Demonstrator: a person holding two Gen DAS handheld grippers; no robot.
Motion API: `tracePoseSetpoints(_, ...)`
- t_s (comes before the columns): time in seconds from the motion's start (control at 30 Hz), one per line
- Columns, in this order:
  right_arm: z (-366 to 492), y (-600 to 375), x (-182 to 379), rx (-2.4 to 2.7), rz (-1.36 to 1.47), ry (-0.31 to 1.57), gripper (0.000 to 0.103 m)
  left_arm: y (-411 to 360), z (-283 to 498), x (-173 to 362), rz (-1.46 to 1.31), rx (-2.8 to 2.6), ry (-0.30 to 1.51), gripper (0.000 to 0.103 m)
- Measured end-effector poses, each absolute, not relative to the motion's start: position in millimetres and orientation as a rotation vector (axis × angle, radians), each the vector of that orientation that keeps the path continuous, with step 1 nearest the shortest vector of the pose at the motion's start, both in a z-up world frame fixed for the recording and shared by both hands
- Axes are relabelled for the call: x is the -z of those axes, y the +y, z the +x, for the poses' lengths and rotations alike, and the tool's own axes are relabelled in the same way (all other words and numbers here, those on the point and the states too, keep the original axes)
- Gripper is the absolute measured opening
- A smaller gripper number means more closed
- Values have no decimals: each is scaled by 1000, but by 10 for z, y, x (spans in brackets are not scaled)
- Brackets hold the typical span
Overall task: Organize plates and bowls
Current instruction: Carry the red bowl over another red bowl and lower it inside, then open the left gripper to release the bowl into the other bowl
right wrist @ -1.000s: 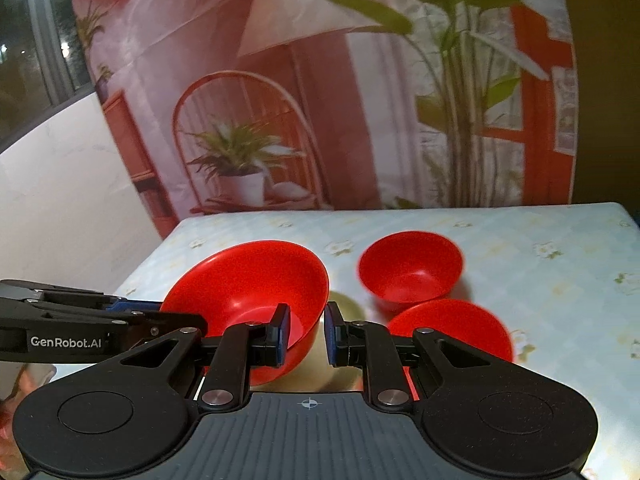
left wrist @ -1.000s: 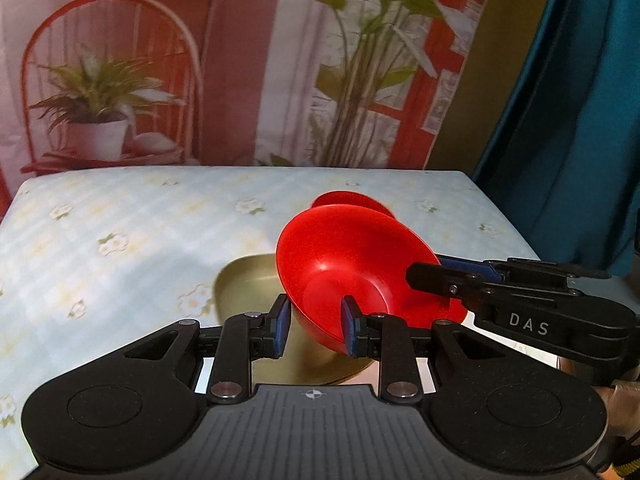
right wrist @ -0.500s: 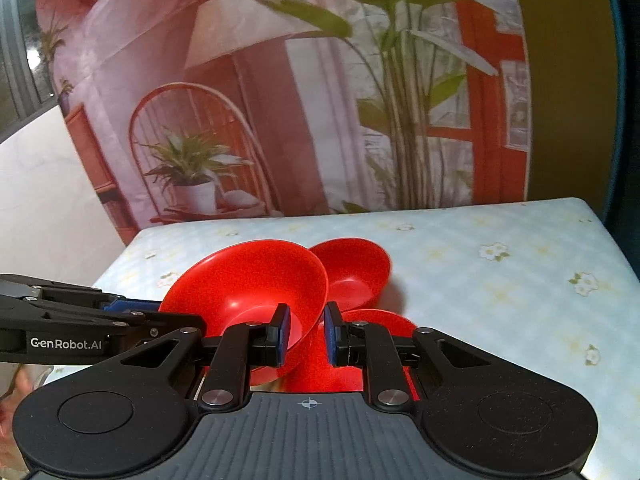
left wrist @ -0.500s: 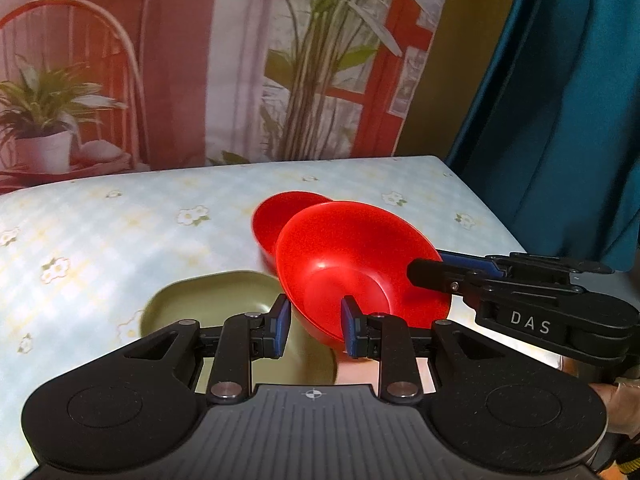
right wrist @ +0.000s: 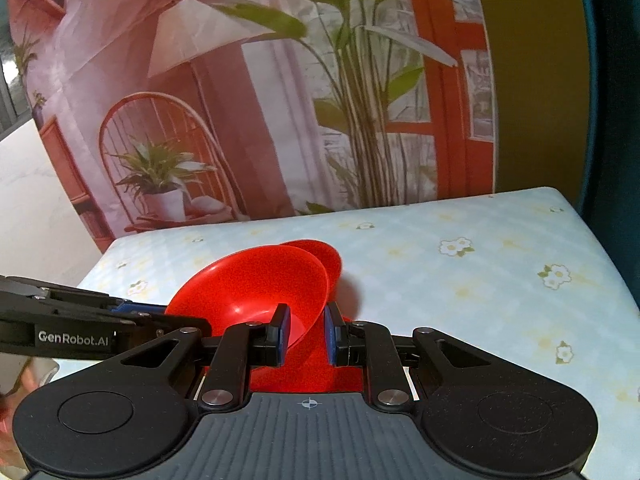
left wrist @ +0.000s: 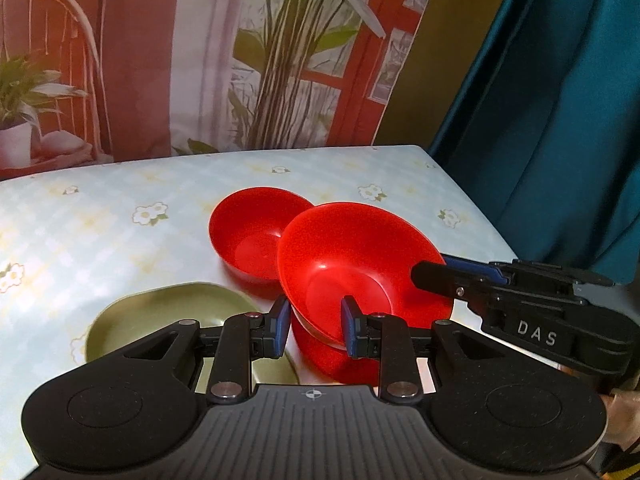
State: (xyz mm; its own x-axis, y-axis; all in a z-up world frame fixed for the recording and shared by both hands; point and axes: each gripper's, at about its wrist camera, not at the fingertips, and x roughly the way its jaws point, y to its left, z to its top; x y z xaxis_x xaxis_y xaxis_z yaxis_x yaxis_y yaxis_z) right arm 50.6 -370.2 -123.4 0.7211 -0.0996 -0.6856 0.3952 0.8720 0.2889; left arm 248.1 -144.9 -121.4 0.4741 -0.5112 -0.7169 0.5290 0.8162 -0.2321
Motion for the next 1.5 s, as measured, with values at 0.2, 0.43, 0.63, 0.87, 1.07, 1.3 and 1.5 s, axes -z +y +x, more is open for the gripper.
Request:
tracePoseSetpoints(0.2,530,-3780,1294,296,447,727,17,-1547,2564,1246,54,640,879,29)
tracePoseSetpoints(0.43,518,-3820,1362,312,453,748,17,-1618,2538,1400,70,667,922,29)
tracePoseSetpoints(0.63,449,-3838,1437,324,459,773,17,-1666,2523,1469,81,676,940,29)
tracePoseSetpoints(0.87,404,-3837,1521,330,467,792,17,-1702,2530,1522,99,677,955,29)
tracePoseSetpoints(1.07,389,-3832,1546,332,472,798,17,-1719,2539,1534,107,677,960,29)
tracePoseSetpoints(1.3,382,-3831,1587,335,475,809,18,-1761,2553,1579,115,670,963,29)
tracePoseSetpoints(1.5,380,-3831,1597,334,475,811,18,-1754,2548,1582,112,669,962,29)
